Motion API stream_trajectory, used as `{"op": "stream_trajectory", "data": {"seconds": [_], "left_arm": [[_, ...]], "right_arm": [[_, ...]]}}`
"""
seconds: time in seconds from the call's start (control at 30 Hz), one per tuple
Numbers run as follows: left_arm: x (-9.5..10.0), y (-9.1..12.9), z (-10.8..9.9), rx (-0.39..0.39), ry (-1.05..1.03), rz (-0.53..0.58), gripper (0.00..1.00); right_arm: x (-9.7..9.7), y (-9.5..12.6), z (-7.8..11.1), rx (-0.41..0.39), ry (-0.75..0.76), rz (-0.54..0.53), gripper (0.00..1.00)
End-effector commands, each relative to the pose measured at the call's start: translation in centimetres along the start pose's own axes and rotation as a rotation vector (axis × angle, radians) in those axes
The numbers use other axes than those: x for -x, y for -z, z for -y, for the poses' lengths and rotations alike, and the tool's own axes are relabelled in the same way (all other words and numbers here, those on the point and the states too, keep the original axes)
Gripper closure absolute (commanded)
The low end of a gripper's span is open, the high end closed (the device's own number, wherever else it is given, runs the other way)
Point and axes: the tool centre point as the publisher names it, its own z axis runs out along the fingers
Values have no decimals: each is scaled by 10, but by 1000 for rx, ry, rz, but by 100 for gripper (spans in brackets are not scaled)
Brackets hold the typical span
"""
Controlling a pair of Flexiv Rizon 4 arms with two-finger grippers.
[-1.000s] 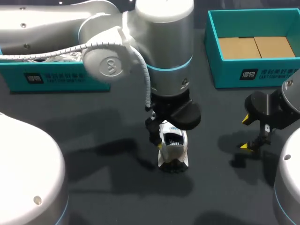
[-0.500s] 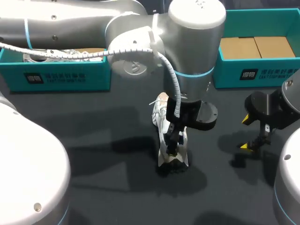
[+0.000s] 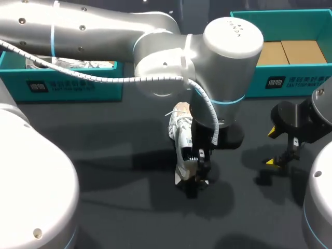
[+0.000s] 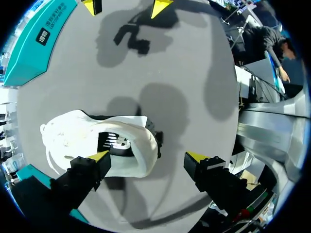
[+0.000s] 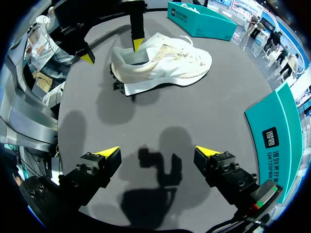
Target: Take the shoe out of the shoebox, open the shoe tongue, remove and reinsert the insole, then place the shoe into the shoebox
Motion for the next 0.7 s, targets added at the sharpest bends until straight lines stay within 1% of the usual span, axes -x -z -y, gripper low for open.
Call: {"op": "stream_trajectory", "data": {"seconds": [0.03, 0.4, 0.7], "left_arm": [[-1, -13, -2, -28, -11, 14, 0], [-2, -40, -1, -55, -36, 54, 0], [-2, -51, -2, -69, -64, 54, 0]], "right_arm": [[-2, 1, 1, 0, 0, 3, 0], [-2, 1, 1, 0, 0, 3, 0], [-2, 1, 1, 0, 0, 3, 0]]}}
